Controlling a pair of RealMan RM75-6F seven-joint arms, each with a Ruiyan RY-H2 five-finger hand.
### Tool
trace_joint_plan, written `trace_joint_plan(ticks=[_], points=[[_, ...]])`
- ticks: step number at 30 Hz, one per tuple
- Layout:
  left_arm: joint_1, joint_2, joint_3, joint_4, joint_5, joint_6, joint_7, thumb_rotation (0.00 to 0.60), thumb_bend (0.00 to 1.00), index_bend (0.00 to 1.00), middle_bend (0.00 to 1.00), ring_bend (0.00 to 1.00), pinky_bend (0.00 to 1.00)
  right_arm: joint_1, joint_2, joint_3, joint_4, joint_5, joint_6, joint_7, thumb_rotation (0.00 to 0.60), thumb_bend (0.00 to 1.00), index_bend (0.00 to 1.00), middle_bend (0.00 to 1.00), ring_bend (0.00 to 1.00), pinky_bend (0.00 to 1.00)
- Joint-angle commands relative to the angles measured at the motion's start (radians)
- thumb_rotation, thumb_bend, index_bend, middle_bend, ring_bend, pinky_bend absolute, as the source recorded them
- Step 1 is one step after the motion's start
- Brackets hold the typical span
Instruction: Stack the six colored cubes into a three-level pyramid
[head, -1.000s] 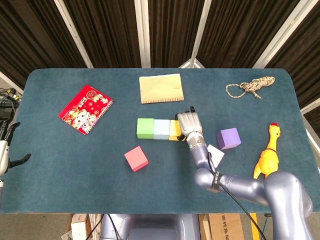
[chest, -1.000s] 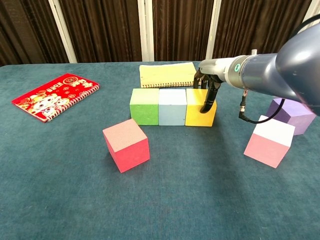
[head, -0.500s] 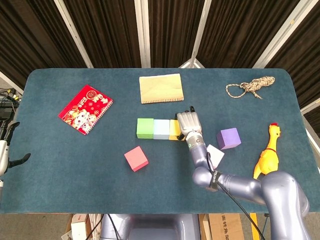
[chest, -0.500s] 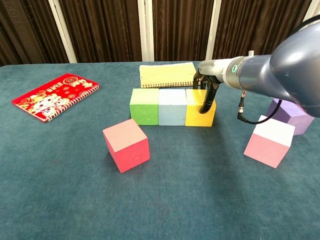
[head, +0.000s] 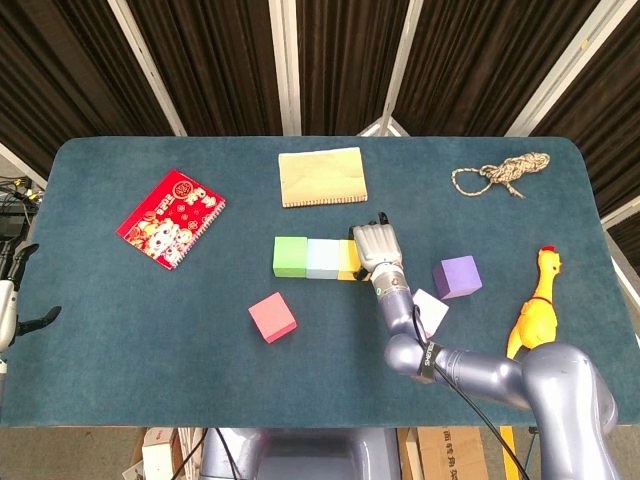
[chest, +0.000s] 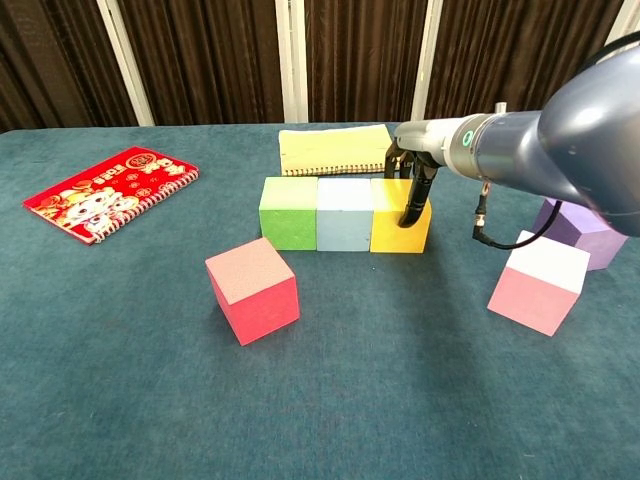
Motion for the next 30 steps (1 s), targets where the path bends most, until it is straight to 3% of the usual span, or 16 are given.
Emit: trace_joint_plan(ticks=[1, 12, 30], points=[[0.000, -0.001, 0.000, 0.000, 0.000, 0.000, 0.001, 0.600, 0.20, 0.14, 0.04, 0.00, 0.05, 0.002, -0.002, 0.000, 0.004, 0.005, 0.002, -0.004, 0.600, 0.19, 0.39, 0.45, 0.24, 0.00], [0.000, -0.001, -0.001, 0.001, -0.002, -0.001, 0.005, 0.600, 0.20, 0.15, 0.04, 0.00, 0.05, 0.011, 0.006, 0.001, -0.004, 0.047, -0.003, -0.035, 0.600, 0.19, 0.39, 0.40, 0.22, 0.00], [0.000, -0.005, -0.003, 0.003, -0.005, -0.001, 0.010, 0.600, 0.20, 0.15, 0.04, 0.00, 0.05, 0.023, 0.009, 0.000, -0.011, 0.079, -0.003, -0.048, 0.600, 0.19, 0.24, 0.20, 0.13, 0.00]])
